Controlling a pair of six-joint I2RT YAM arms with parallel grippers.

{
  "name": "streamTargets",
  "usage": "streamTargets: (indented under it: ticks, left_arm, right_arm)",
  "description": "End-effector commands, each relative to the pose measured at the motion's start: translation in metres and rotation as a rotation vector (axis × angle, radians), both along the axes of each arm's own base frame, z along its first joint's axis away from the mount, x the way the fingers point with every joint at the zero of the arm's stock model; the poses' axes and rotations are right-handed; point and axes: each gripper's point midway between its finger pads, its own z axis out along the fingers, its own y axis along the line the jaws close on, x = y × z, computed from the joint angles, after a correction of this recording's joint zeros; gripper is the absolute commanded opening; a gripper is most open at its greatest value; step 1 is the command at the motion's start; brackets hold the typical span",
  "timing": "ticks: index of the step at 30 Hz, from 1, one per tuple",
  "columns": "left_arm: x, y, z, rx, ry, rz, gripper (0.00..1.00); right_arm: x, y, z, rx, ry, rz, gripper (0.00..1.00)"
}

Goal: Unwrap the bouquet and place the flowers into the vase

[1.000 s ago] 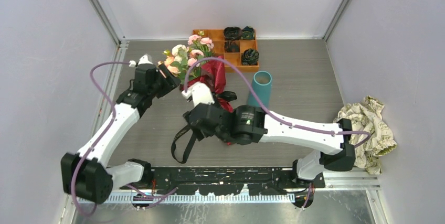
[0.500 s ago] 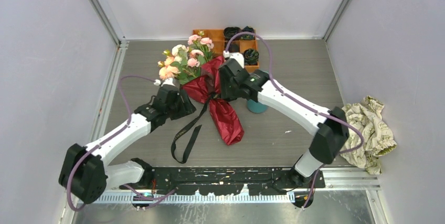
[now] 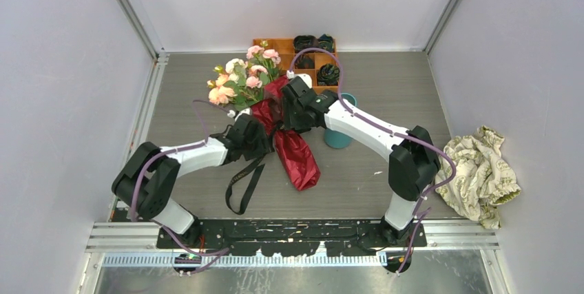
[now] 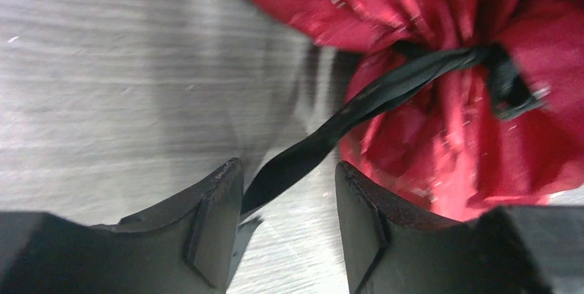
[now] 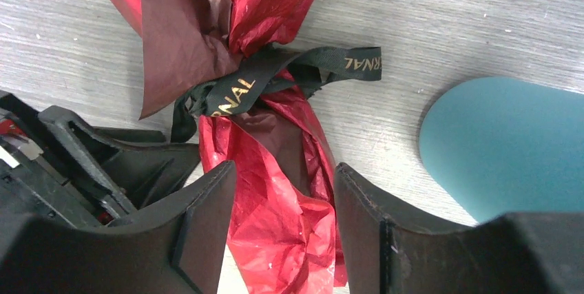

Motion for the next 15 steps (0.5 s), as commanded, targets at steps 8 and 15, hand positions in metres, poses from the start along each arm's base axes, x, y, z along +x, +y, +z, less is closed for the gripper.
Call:
streamTargets:
  ticks: [8, 15]
  left_arm:
    - [0.015, 0.002, -0.017, 0.079, 0.027, 0.051, 0.17]
    - [0.014, 0.039, 0.0, 0.217, 0.013, 0.142, 0.0]
  right_arm:
    - [0.007, 0.006, 0.037, 0.102, -0.095, -0.002, 0.6]
    - [0.006, 0.003, 0.033, 0.1, -0.095, -0.007, 0.59]
